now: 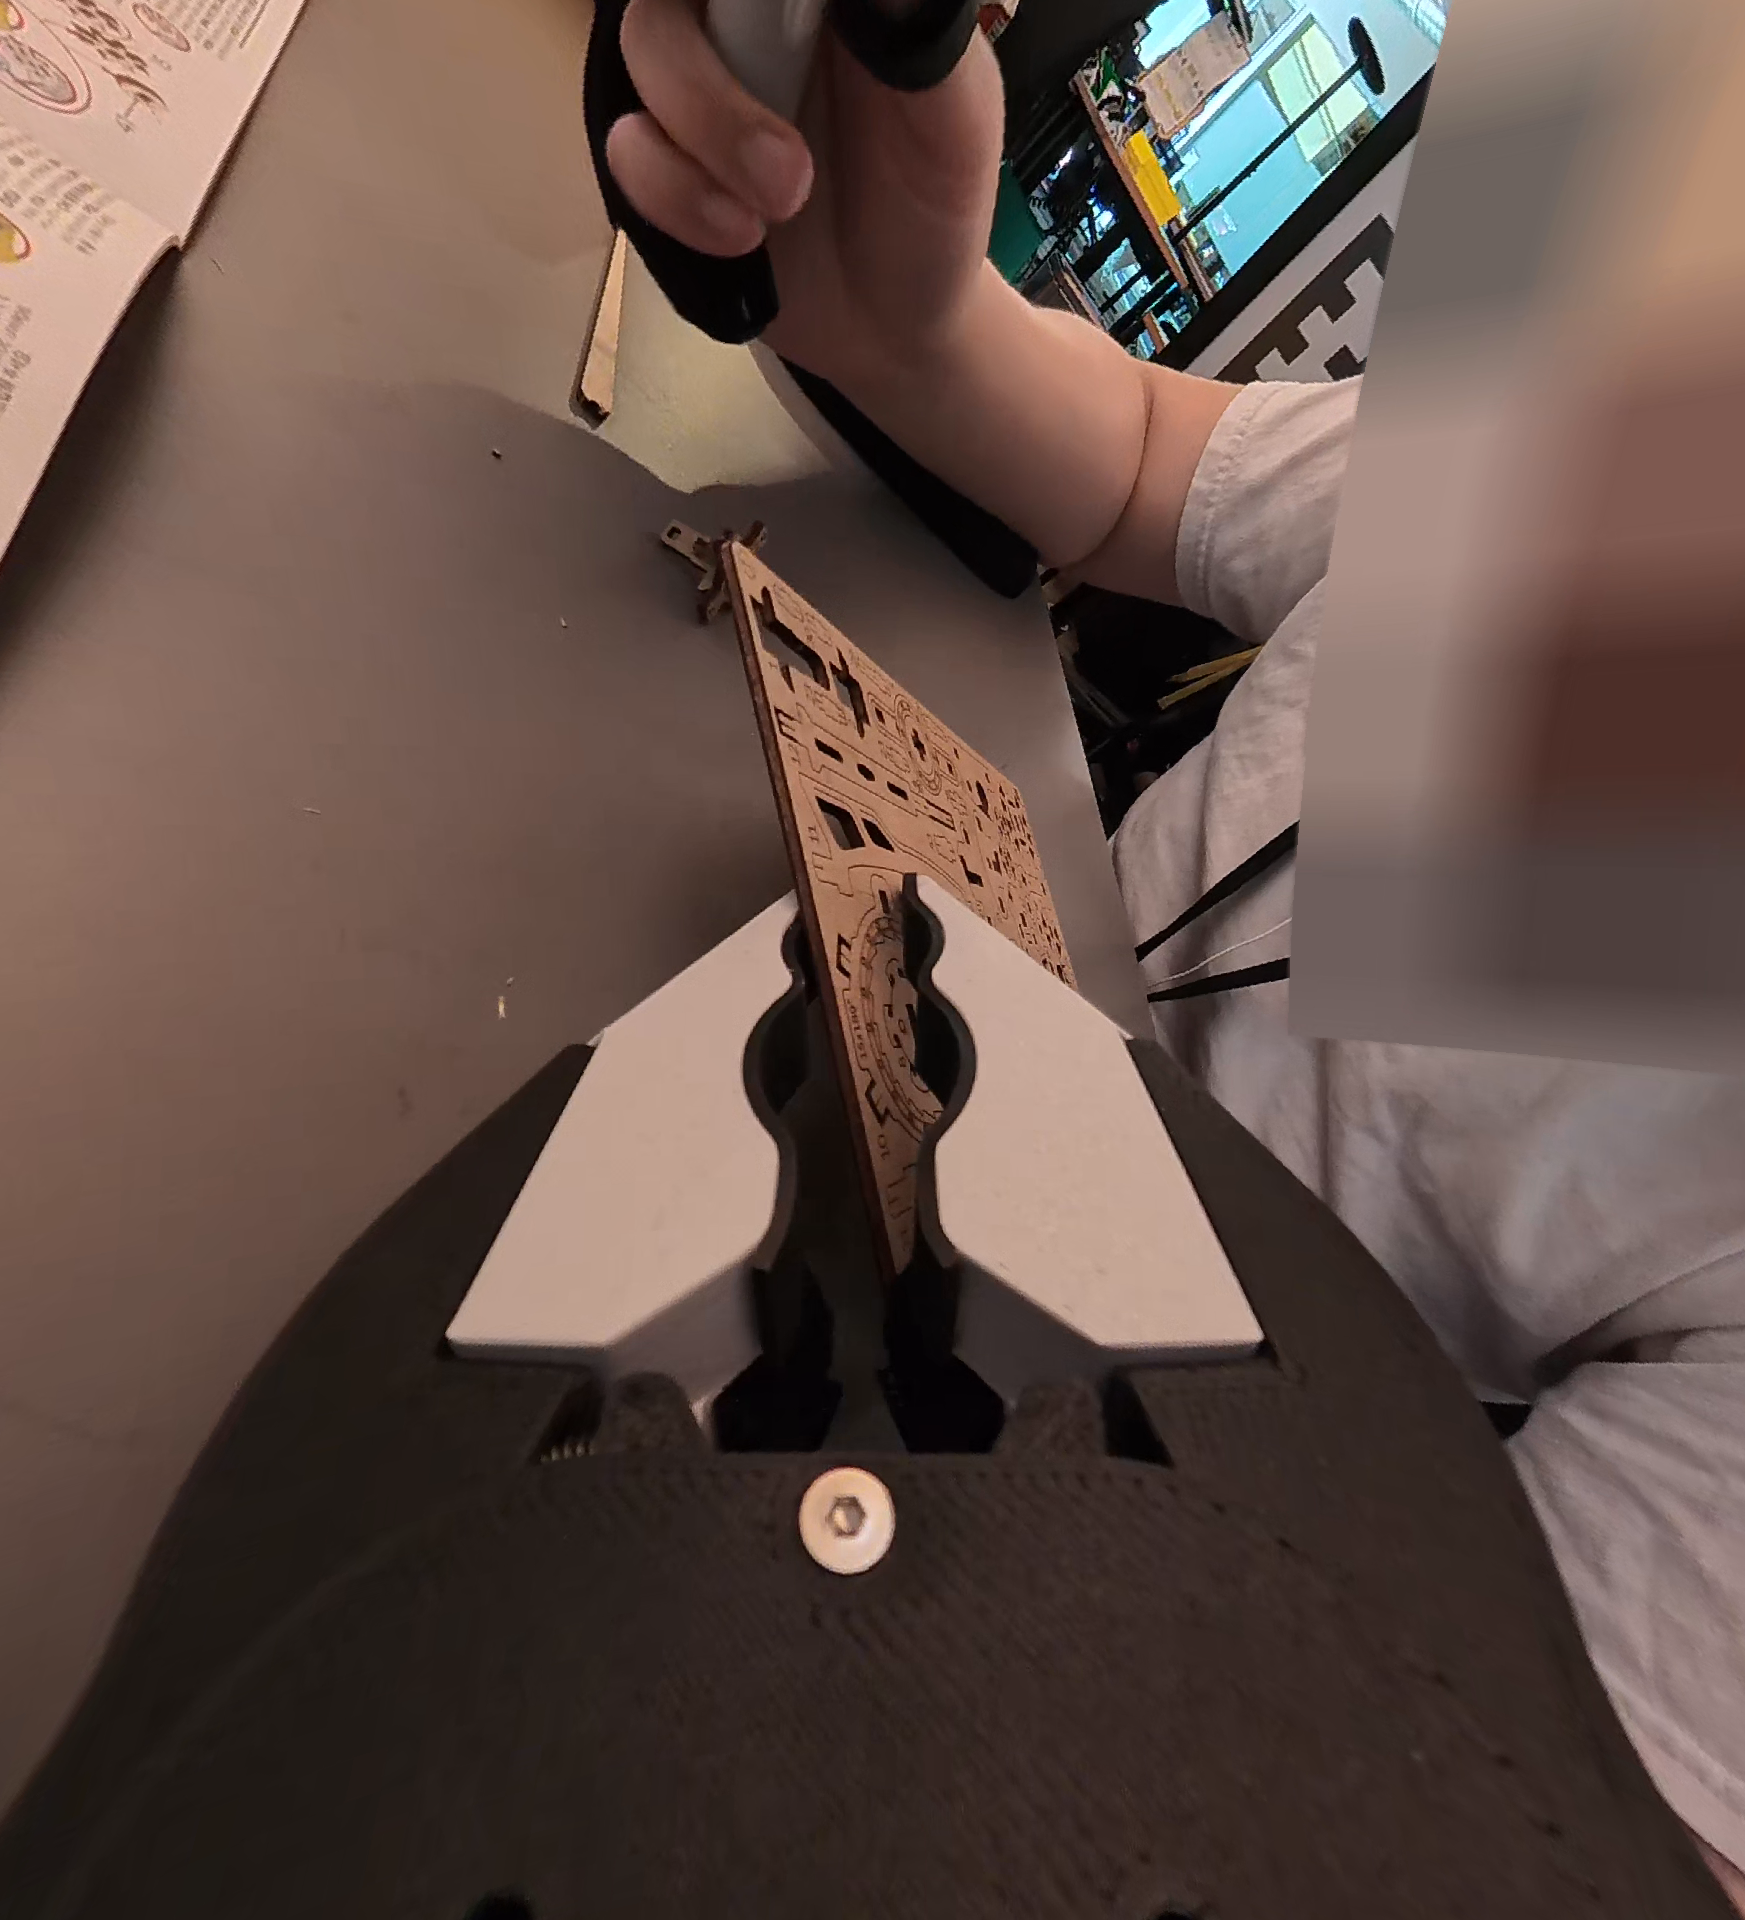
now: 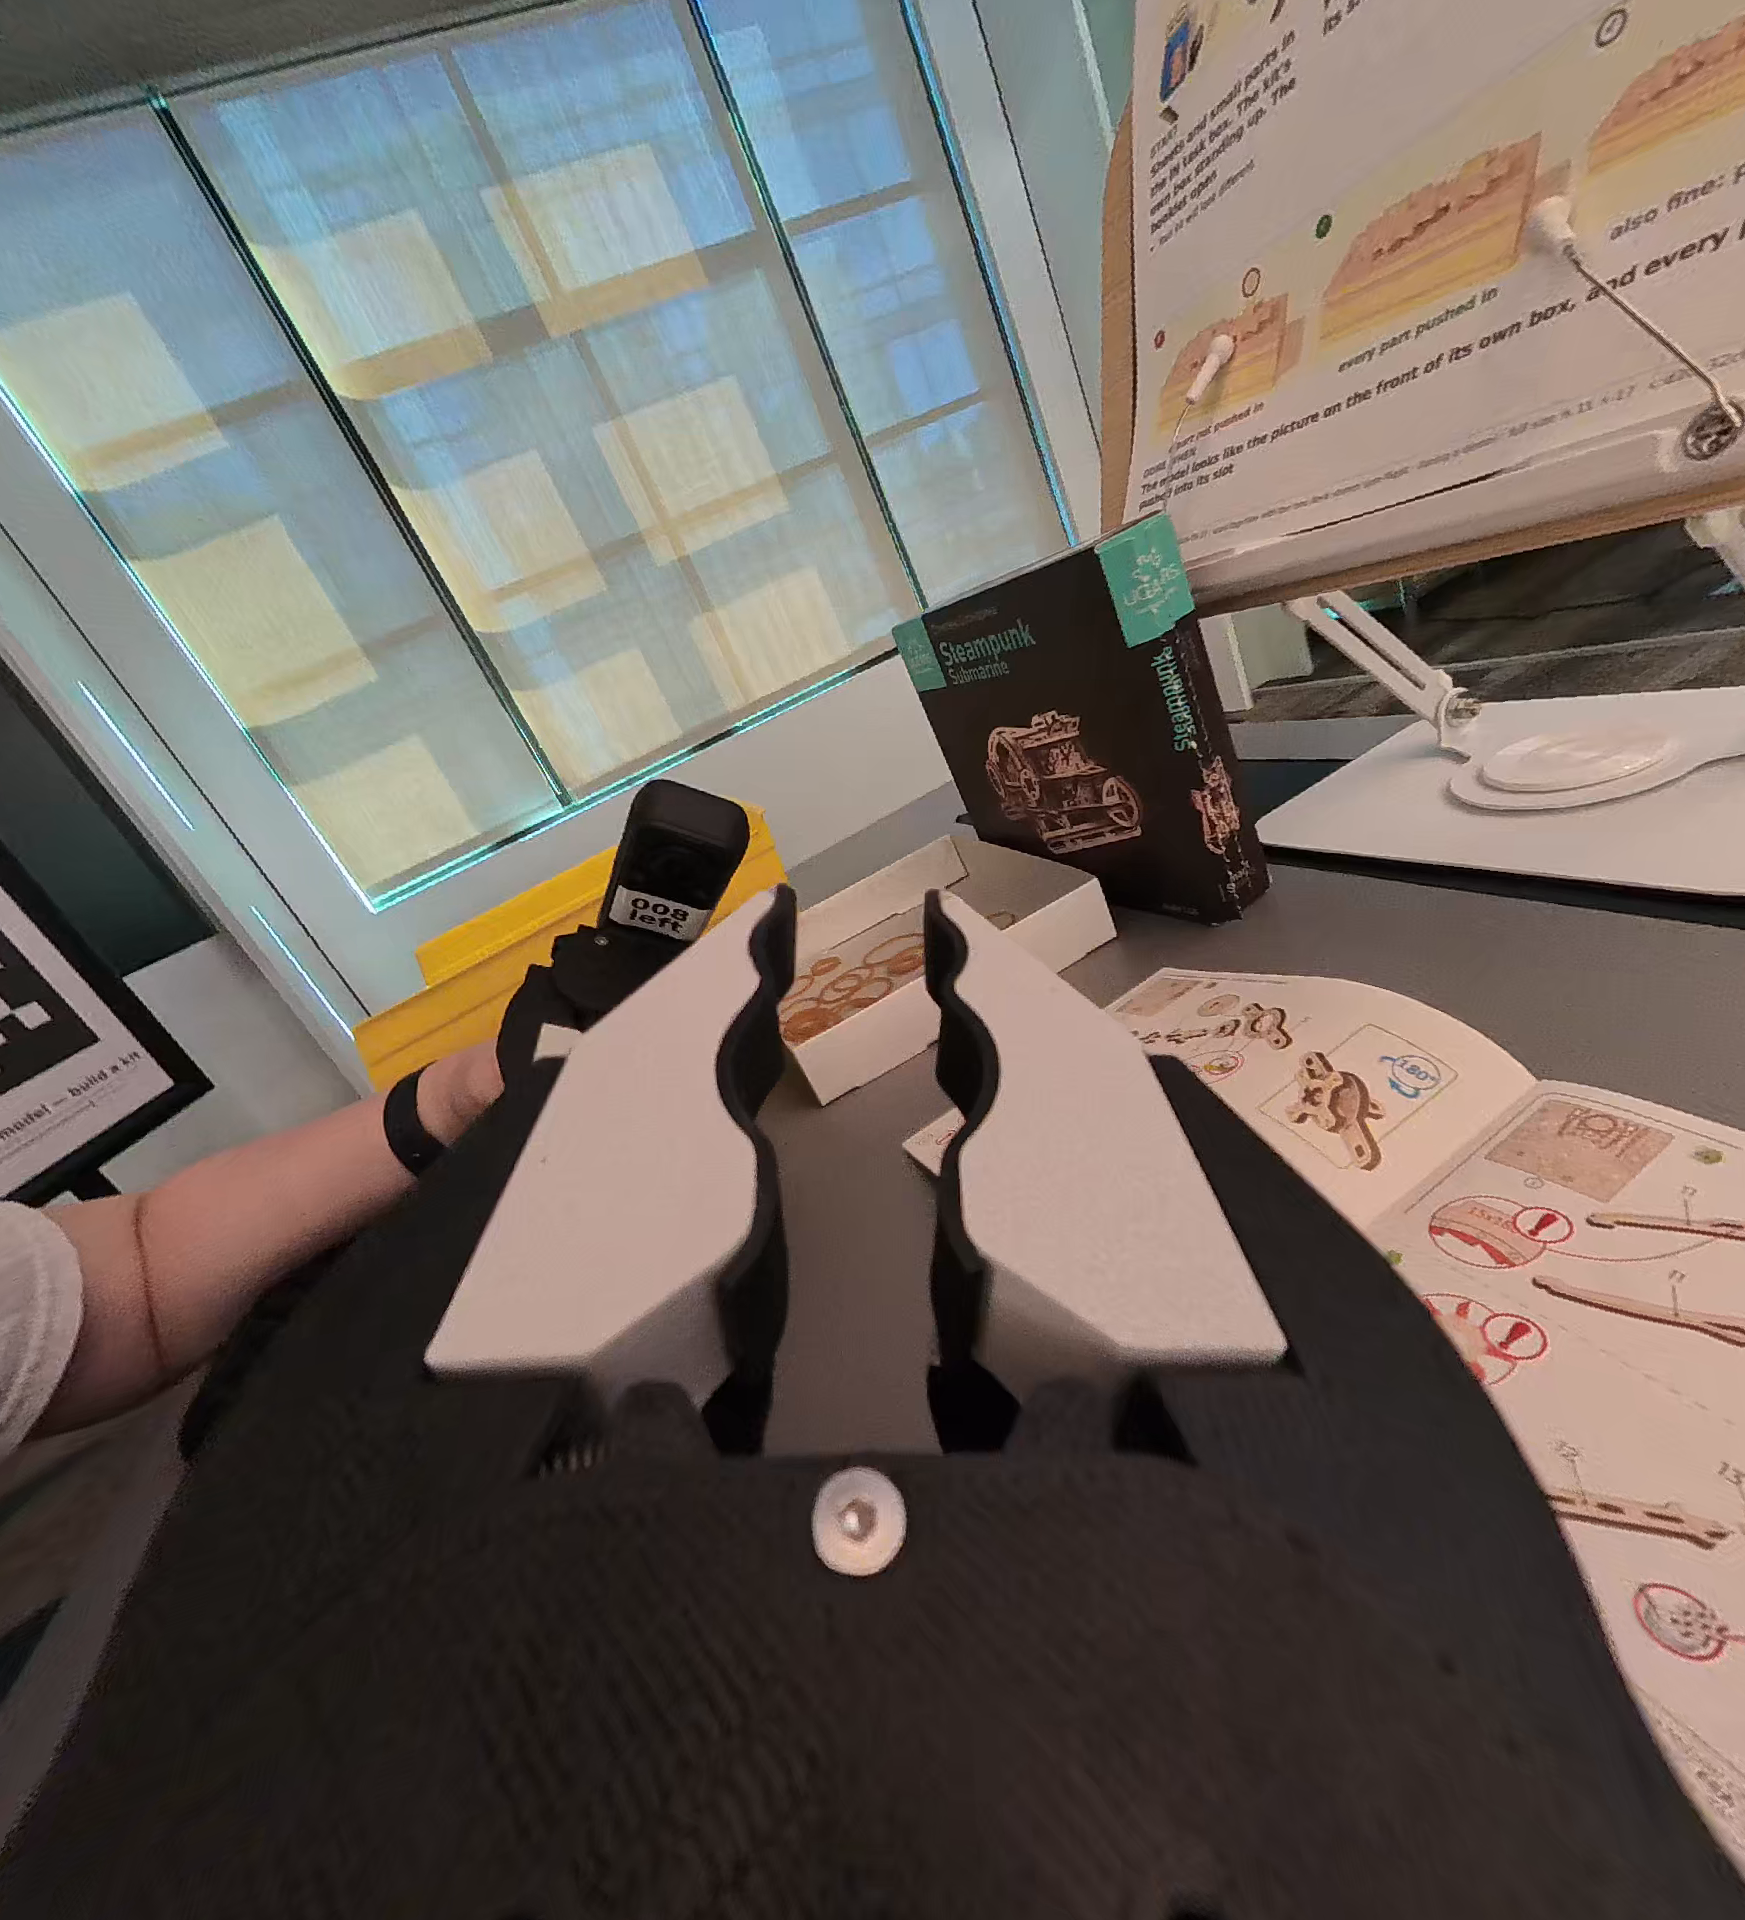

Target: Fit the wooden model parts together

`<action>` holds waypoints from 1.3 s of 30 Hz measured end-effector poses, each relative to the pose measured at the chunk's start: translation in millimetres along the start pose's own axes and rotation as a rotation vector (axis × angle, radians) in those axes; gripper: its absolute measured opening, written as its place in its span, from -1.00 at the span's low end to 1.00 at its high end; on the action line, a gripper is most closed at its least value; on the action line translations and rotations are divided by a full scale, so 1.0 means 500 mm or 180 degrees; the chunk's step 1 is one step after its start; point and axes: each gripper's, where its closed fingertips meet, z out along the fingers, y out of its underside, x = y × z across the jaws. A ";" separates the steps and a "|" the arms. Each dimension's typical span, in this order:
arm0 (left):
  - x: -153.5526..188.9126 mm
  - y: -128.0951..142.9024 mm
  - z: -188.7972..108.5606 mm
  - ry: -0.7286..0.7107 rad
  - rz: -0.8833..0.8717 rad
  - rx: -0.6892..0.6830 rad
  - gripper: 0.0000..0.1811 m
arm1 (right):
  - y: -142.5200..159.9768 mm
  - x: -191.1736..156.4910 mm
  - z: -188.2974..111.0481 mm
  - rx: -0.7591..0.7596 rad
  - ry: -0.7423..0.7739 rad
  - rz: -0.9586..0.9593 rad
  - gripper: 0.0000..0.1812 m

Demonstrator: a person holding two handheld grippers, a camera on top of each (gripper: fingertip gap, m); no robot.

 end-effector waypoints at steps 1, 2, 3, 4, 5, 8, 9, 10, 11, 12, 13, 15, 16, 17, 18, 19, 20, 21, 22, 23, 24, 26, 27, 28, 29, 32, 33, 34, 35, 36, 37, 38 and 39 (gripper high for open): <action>-0.001 0.000 0.000 -0.0002 -0.0004 -0.0002 -0.87 | -0.001 0.001 -0.001 0.0012 0.0001 0.0051 -0.75; -0.001 0.000 0.000 -0.0004 -0.0009 -0.0004 -0.87 | -0.001 0.003 -0.002 0.0024 -0.0001 0.0113 -0.75; -0.001 0.000 0.000 -0.0005 -0.0008 -0.0004 -0.87 | -0.002 0.003 -0.002 0.0036 -0.0013 0.0182 -0.75; -0.001 0.000 0.000 -0.0005 -0.0002 -0.0001 -0.87 | -0.003 0.004 -0.003 0.0053 -0.0024 0.0248 -0.75; 0.000 0.000 -0.001 -0.0006 0.0005 0.0003 -0.87 | -0.005 0.005 -0.005 0.0075 -0.0025 0.0298 -0.75; 0.001 -0.001 -0.002 -0.0004 0.0015 0.0017 -0.87 | -0.013 0.013 -0.011 0.0130 0.0023 0.0316 -0.75; 0.001 -0.002 -0.002 -0.0001 0.0014 0.0021 -0.87 | -0.015 0.015 -0.012 0.0143 0.0039 0.0316 -0.75; 0.002 -0.002 -0.002 0.0000 0.0014 0.0024 -0.87 | -0.018 0.017 -0.014 0.0163 0.0047 0.0327 -0.75; 0.002 -0.002 -0.003 0.0001 0.0014 0.0026 -0.87 | -0.019 0.018 -0.015 0.0180 0.0050 0.0353 -0.75; 0.001 -0.002 -0.003 -0.0001 0.0013 0.0025 -0.87 | -0.019 0.018 -0.015 0.0190 0.0048 0.0394 -0.75; 0.001 -0.002 -0.002 -0.0003 0.0013 0.0024 -0.87 | -0.018 0.018 -0.014 0.0193 0.0036 0.0447 -0.75; 0.001 -0.002 -0.003 -0.0003 0.0014 0.0025 -0.87 | -0.011 0.016 -0.011 0.0169 0.0003 0.0551 -0.75; 0.001 -0.002 -0.003 -0.0007 0.0015 0.0025 -0.87 | -0.008 0.015 -0.010 0.0157 -0.0009 0.0585 -0.75; 0.001 -0.002 -0.003 -0.0010 0.0017 0.0026 -0.87 | -0.006 0.015 -0.009 0.0146 -0.0014 0.0603 -0.75; 0.001 -0.002 -0.003 -0.0009 0.0018 0.0028 -0.87 | -0.005 0.014 -0.009 0.0140 -0.0016 0.0605 -0.75; 0.001 -0.002 -0.003 -0.0008 0.0017 0.0029 -0.87 | -0.006 0.013 -0.009 0.0140 -0.0019 0.0594 -0.75; 0.001 -0.002 -0.004 -0.0008 0.0017 0.0030 -0.87 | -0.007 0.012 -0.009 0.0142 -0.0016 0.0577 -0.75; 0.001 -0.002 -0.004 -0.0007 0.0016 0.0031 -0.87 | -0.009 0.012 -0.010 0.0149 -0.0007 0.0556 -0.75; 0.001 -0.002 -0.004 -0.0005 0.0014 0.0033 -0.87 | -0.011 0.013 -0.011 0.0159 0.0006 0.0540 -0.75; 0.001 -0.002 -0.004 -0.0004 0.0012 0.0033 -0.87 | -0.013 0.015 -0.012 0.0172 0.0020 0.0534 -0.75; 0.001 -0.002 -0.004 0.0000 0.0009 0.0035 -0.87 | -0.014 0.017 -0.013 0.0185 0.0032 0.0544 -0.75; 0.000 -0.002 -0.003 0.0004 0.0001 0.0034 -0.87 | -0.014 0.022 -0.015 0.0214 0.0046 0.0603 -0.75; 0.000 -0.001 -0.003 0.0001 -0.0004 0.0032 -0.87 | -0.014 0.025 -0.015 0.0227 0.0055 0.0646 -0.75; 0.000 -0.001 -0.003 0.0000 -0.0004 0.0030 -0.87 | -0.013 0.028 -0.015 0.0236 0.0057 0.0692 -0.75; 0.000 -0.001 -0.002 0.0000 0.0000 0.0030 -0.87 | -0.010 0.029 -0.015 0.0239 0.0054 0.0742 -0.75; 0.001 -0.002 -0.002 -0.0004 0.0010 0.0029 -0.87 | -0.008 0.028 -0.014 0.0255 0.0036 0.0842 -0.75; 0.000 -0.002 -0.002 -0.0005 0.0007 0.0028 -0.87 | -0.008 0.028 -0.014 0.0256 0.0034 0.0843 -0.75; 0.000 -0.002 -0.002 -0.0003 0.0006 0.0028 -0.87 | -0.009 0.028 -0.014 0.0257 0.0037 0.0830 -0.75; 0.000 -0.002 -0.002 -0.0001 0.0006 0.0029 -0.87 | -0.009 0.028 -0.014 0.0255 0.0044 0.0810 -0.75; 0.001 -0.002 -0.002 0.0000 0.0008 0.0031 -0.87 | -0.009 0.028 -0.015 0.0254 0.0051 0.0795 -0.75; 0.001 -0.002 -0.002 0.0002 0.0009 0.0032 -0.87 | -0.009 0.028 -0.015 0.0255 0.0050 0.0790 -0.75; 0.001 -0.002 -0.002 0.0004 0.0008 0.0033 -0.87 | -0.009 0.027 -0.014 0.0252 0.0047 0.0797 -0.75; 0.001 -0.002 -0.002 0.0006 0.0007 0.0034 -0.87 | -0.007 0.026 -0.013 0.0250 0.0041 0.0812 -0.75</action>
